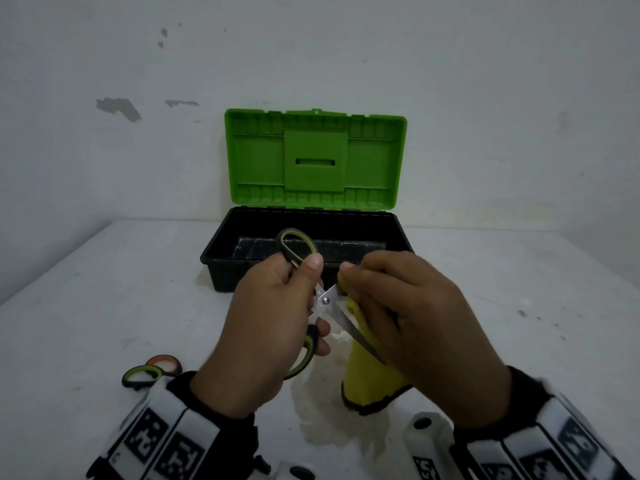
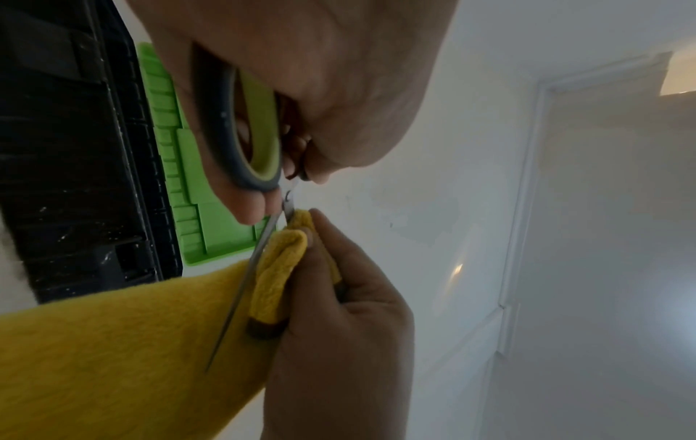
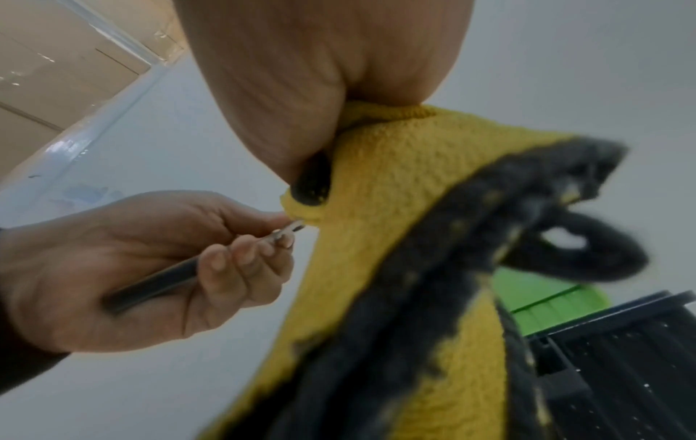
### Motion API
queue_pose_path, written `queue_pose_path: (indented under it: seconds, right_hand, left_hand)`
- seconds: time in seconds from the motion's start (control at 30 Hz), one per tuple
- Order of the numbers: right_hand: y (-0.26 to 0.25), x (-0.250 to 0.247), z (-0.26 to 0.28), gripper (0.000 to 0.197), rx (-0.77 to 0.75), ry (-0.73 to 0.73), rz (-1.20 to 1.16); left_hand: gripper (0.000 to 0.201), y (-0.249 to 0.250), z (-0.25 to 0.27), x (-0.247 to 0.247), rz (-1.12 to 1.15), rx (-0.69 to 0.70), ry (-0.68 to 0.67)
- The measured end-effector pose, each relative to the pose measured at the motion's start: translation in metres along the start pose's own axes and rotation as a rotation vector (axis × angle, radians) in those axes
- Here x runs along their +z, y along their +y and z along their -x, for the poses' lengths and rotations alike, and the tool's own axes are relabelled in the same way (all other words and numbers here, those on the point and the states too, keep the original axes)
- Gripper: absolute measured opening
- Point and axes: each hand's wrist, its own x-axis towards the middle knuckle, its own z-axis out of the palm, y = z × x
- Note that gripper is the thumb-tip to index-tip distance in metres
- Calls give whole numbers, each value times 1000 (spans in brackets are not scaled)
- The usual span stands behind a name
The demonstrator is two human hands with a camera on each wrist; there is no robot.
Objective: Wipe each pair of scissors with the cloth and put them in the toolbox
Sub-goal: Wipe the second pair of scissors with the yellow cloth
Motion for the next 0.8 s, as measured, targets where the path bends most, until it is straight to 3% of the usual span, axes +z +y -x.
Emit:
queue_pose_path:
  seconds: [0.2,0.33,0.5,0.63,0.8]
  right_hand:
    - [-4,7,2,24,-35,-21,25]
    - [6,9,-3,29,49,65,-25]
    - [0,13,0,24,-11,-10,20]
    - [16,10,-6,26,97,116,-2]
    - [2,15,-3,24,43,52,1]
  left_hand:
    - [38,-4,-1,-4,-5,10,3]
    - [34,-7,-3,-4,-15,22,18]
    - [35,-12,-4,-9,2,8,8]
    - [34,-12,-4,-9,12,8,9]
    - [34,-11,-5,-11,8,9,8]
